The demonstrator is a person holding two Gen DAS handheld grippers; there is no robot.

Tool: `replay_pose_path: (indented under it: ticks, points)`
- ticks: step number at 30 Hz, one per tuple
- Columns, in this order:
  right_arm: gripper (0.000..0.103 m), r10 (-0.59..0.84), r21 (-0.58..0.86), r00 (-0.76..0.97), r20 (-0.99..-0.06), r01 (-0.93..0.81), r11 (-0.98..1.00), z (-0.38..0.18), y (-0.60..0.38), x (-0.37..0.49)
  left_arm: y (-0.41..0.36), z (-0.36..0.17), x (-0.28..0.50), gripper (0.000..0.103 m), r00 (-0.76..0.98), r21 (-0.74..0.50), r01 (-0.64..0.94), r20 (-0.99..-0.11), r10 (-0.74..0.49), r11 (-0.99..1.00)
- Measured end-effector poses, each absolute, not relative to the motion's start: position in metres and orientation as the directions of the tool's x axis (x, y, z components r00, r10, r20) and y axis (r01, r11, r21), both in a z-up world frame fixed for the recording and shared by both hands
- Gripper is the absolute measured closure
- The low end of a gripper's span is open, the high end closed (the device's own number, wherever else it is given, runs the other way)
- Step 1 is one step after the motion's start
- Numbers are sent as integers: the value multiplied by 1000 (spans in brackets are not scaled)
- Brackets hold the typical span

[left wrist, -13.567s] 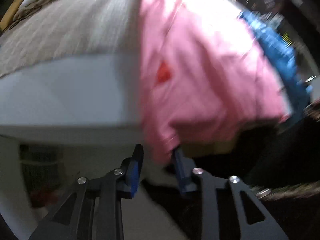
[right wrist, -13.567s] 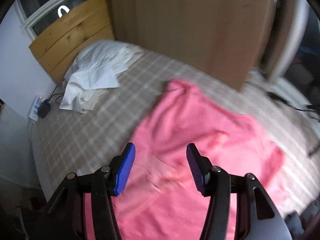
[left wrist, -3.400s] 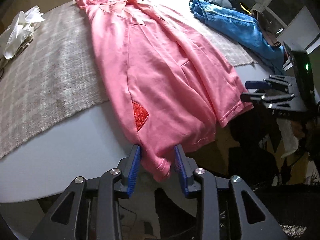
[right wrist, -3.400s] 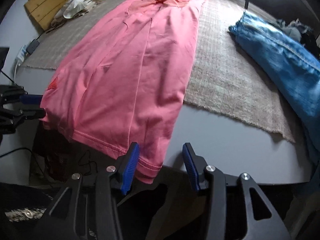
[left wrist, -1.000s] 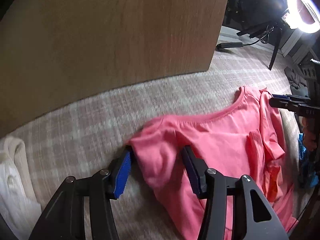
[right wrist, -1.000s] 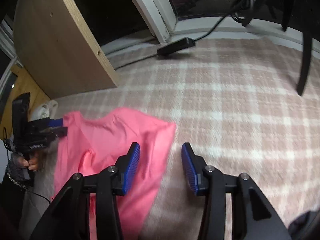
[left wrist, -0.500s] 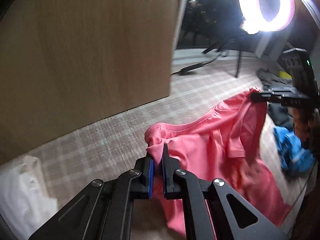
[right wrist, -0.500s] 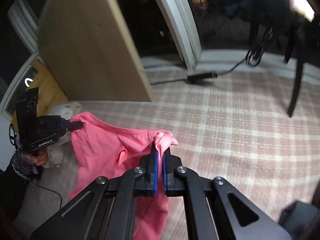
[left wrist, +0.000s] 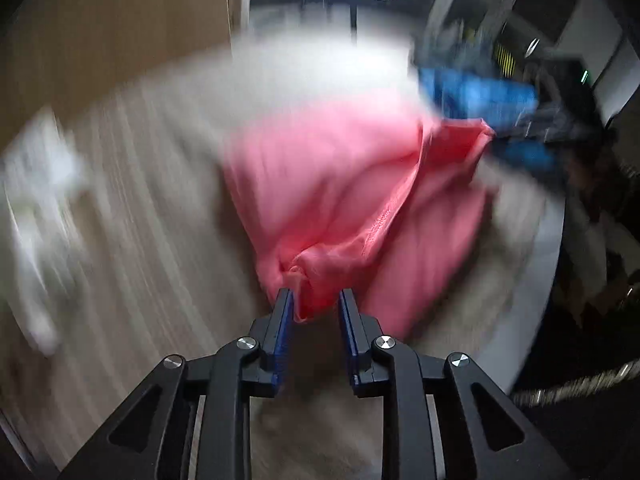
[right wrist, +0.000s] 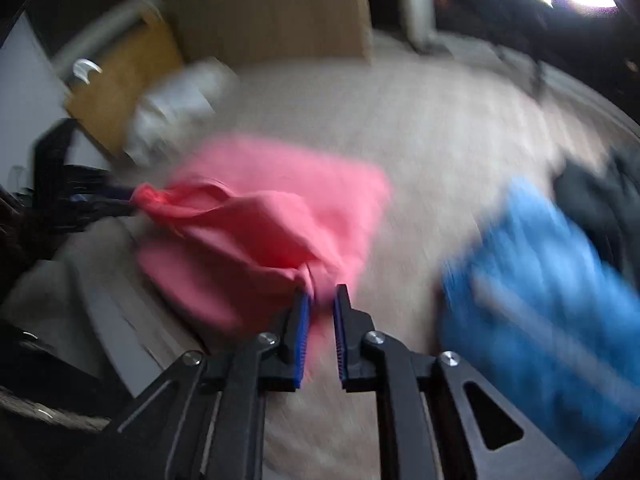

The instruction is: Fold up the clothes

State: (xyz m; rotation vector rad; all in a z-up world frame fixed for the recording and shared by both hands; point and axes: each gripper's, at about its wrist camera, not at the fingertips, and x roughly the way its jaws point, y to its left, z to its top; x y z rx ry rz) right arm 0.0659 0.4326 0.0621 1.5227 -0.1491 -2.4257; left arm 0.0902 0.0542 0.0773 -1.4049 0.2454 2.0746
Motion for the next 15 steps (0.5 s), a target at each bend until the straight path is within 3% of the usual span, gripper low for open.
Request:
replay_pose_path:
  ticks: [3,5,6,9,12,15]
  points:
    - [85,-260,215,-436,-861,151,-965,71,430,76,50,71,105,81,-223,-198,-561,-899,377,-804]
    - [63,-253,198,-468,-847,164,-966,82,423,77,50,85,102,74,-274,-188,-562,-876,396,-805]
    - [60,-240,163,-479,-845,196,-967,85,413,72,51,90,100,68,-297,-175,-568,-868,399,-804]
    - [60,-248,108,-457,-854,312,-944,81,382,62,59,90,97,64,-318,-126,-606,-866,385,-785]
    - [60,-168,-18,-448,-878,383,-924,65,366,59,65,81,107,63,-289,-102,-656,-882,373,-748]
    - [60,-160,4,-409,-899,357,-934,51,376,46,75,68,110,63,-274,-67,-685,-899,341,-726]
